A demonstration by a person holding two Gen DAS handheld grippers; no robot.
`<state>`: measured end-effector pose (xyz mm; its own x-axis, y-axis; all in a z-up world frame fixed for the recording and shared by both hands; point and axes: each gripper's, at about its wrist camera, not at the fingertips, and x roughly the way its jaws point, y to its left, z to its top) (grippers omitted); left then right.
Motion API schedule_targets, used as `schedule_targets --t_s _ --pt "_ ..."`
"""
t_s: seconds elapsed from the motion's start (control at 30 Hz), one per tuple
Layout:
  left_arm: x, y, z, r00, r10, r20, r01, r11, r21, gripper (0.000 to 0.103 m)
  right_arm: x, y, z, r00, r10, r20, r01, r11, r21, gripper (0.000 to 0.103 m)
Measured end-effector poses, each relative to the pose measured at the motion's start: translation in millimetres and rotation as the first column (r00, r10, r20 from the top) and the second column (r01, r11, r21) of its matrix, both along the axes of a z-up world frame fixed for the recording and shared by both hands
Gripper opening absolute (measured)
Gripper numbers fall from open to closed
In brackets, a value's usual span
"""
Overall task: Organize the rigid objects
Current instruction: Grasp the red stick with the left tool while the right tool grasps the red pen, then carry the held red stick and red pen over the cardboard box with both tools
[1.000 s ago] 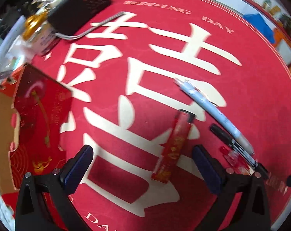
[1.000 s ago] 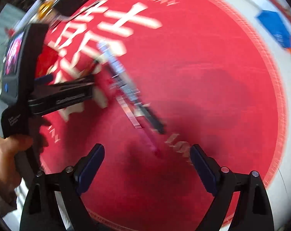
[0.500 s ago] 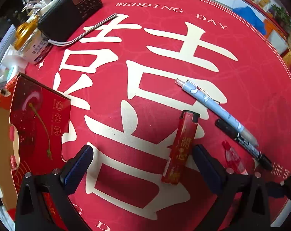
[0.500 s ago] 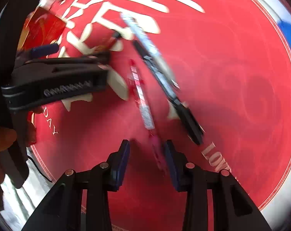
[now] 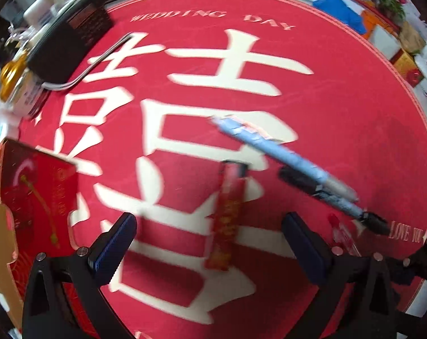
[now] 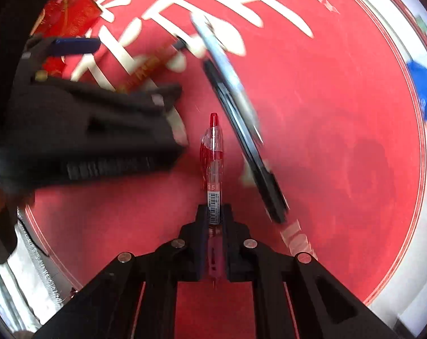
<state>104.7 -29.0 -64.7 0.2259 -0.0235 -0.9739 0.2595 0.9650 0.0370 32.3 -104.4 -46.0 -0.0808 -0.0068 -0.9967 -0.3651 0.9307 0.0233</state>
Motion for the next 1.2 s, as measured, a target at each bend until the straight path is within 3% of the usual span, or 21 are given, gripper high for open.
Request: schedule_targets --t_s 0.13,0.23,0.33,0.37,0.4,0.43,0.47,0.63,0.9,1.2 --pt "0.5 -0.7 -2.8 0.998 0.056 -0.006 -0.057 0.994 -0.095 0.103 -11.2 -11.1 -0.7 0.999 -0.031 -0.02 0.031 1.0 -0.006 0.011" --pt "-0.8 1.0 -2.4 0.998 0.058 0.023 -0.055 0.993 -0.102 0.103 -14.0 -14.1 0.4 0.998 -0.053 -0.03 0.053 0.999 0.0 0.011" --pt "-2.1 -1.4 0.1 1.0 0.026 0.0 -0.026 0.995 -0.097 0.1 -12.9 -24.7 12.4 0.996 -0.088 -0.014 0.088 0.996 0.027 0.011" --pt "-4.7 -7.4 5.0 1.0 0.015 0.012 -0.014 0.995 -0.101 0.089 -10.5 -23.4 16.6 0.995 -0.096 -0.006 0.096 0.995 0.036 0.011" --pt "-7.4 -9.2 9.7 0.999 -0.008 0.033 0.012 0.994 -0.109 0.064 -12.3 -25.5 22.9 0.994 -0.106 0.005 0.106 0.993 0.051 0.011" --pt "-10.4 -12.1 13.4 0.998 -0.039 0.044 0.044 0.993 -0.107 0.049 -12.6 -28.7 29.6 0.993 -0.117 0.016 0.116 0.991 0.065 0.011" --pt "-15.4 -18.0 16.7 0.998 -0.059 0.034 0.063 0.991 -0.118 0.02 -11.1 -34.6 35.9 0.991 -0.129 0.028 0.126 0.989 0.076 0.011" --pt "-34.8 -11.8 23.7 0.998 0.019 -0.063 -0.03 0.982 -0.185 0.02 -10.9 -64.1 52.8 0.98 -0.198 0.022 0.194 0.973 0.127 0.011" --pt "-70.2 6.1 41.0 0.996 0.059 -0.071 -0.073 0.976 -0.205 0.02 -33.4 -77.6 60.8 0.942 -0.332 -0.055 0.337 0.923 0.184 0.011" --pt "-86.3 16.9 54.1 0.988 0.146 -0.055 -0.155 0.965 -0.211 0.02 -37.6 -65.8 71.7 0.934 -0.351 -0.06 0.356 0.913 0.199 0.011"
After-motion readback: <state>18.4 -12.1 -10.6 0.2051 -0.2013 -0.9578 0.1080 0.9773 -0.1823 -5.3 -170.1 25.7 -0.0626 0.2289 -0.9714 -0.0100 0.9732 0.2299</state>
